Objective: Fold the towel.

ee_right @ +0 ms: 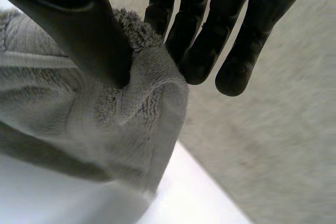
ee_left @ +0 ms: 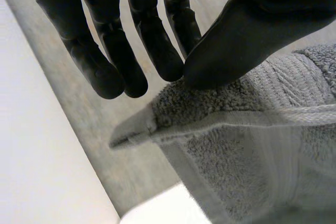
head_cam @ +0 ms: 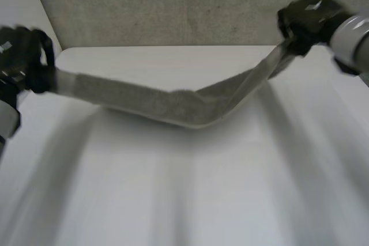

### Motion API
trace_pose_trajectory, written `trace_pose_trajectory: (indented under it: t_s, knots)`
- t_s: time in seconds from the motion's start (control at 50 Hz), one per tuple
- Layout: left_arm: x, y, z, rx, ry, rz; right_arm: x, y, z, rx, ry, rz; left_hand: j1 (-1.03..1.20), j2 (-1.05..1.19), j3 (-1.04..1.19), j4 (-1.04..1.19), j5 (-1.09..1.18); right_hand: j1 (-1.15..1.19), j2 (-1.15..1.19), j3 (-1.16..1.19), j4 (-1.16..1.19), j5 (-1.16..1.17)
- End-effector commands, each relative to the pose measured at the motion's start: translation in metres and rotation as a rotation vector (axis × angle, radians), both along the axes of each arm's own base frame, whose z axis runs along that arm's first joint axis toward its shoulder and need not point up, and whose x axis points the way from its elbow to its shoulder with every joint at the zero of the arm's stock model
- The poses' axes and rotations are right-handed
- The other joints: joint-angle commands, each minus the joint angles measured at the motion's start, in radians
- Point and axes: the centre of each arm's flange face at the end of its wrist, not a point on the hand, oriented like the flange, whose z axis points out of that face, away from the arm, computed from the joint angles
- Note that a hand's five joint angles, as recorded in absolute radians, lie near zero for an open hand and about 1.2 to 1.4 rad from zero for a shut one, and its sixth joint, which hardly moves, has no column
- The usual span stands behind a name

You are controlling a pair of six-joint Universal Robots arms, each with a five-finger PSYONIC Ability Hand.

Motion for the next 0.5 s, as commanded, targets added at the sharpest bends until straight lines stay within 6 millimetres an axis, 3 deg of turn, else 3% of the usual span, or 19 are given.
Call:
trace_pose_trajectory:
  t_s: [0.02,0.1,0.18,0.2,0.26,0.3,0.32,0.36,0.38,0.42,0.44,0.46,0.48,0.5]
  knots:
    - [0.007,0.008,0.051,-0.024,0.081,0.003,-0.033,0.051,0.07,-0.115,0.069,-0.056,-0.017,-0.113,-0.149,-0.119,-0.253,0.179,0.072,0.088,0.064,0.111]
    - [0.013,0.003,0.062,0.006,0.077,0.027,-0.041,0.058,0.069,-0.066,0.138,-0.06,-0.017,-0.113,-0.149,-0.119,-0.253,0.179,0.072,0.088,0.064,0.111]
    - [0.014,-0.011,0.049,0.081,0.066,0.035,-0.039,0.052,0.043,0.04,0.232,-0.005,-0.017,-0.113,-0.149,-0.119,-0.253,0.179,0.072,0.088,0.064,0.111]
    - [0.013,-0.025,0.032,0.152,0.057,0.034,-0.037,0.044,0.029,0.077,0.253,0.009,-0.017,-0.113,-0.149,-0.119,-0.253,0.179,0.072,0.088,0.064,0.111]
    - [0.012,-0.035,0.017,0.213,0.047,0.028,-0.034,0.038,0.016,0.113,0.272,0.021,-0.017,-0.113,-0.149,-0.119,-0.253,0.179,0.072,0.088,0.064,0.111]
    - [0.008,-0.056,-0.017,0.329,0.024,0.025,-0.031,0.025,-0.005,0.169,0.283,0.024,-0.017,-0.113,-0.149,-0.119,-0.253,0.179,0.072,0.088,0.064,0.111]
    - [0.008,-0.056,-0.017,0.329,0.024,0.025,-0.031,0.025,-0.005,0.169,0.283,0.024,-0.017,-0.113,-0.149,-0.119,-0.253,0.179,0.072,0.088,0.064,0.111]
    - [0.001,-0.08,-0.039,0.388,0.008,0.018,-0.026,0.006,-0.027,0.211,0.279,0.03,-0.017,-0.113,-0.149,-0.119,-0.253,0.179,0.072,0.088,0.064,0.111]
    - [0.001,-0.08,-0.039,0.388,0.008,0.018,-0.026,0.006,-0.027,0.211,0.279,0.03,-0.017,-0.113,-0.149,-0.119,-0.253,0.179,0.072,0.088,0.064,0.111]
    - [-0.003,-0.091,-0.042,0.396,0.012,0.01,-0.021,-0.024,-0.038,0.158,0.258,0.005,-0.017,-0.113,-0.149,-0.119,-0.253,0.179,0.072,0.088,0.064,0.111]
    - [-0.009,-0.1,-0.039,0.387,0.013,0.0,-0.021,-0.024,-0.038,0.158,0.258,0.005,-0.017,-0.113,-0.149,-0.119,-0.253,0.179,0.072,0.088,0.064,0.111]
    - [-0.015,-0.109,-0.028,0.356,0.015,-0.012,-0.019,-0.039,-0.034,0.097,0.233,-0.024,-0.017,-0.113,-0.149,-0.119,-0.253,0.179,0.072,0.088,0.064,0.111]
    - [-0.015,-0.109,-0.027,0.355,0.015,-0.012,-0.019,-0.039,-0.034,0.097,0.233,-0.024,-0.017,-0.113,-0.149,-0.119,-0.253,0.179,0.072,0.088,0.064,0.111]
    - [-0.02,-0.116,-0.009,0.297,0.023,-0.025,-0.017,-0.052,-0.021,0.013,0.197,-0.064,-0.017,-0.113,-0.149,-0.119,-0.253,0.179,0.072,0.088,0.064,0.111]
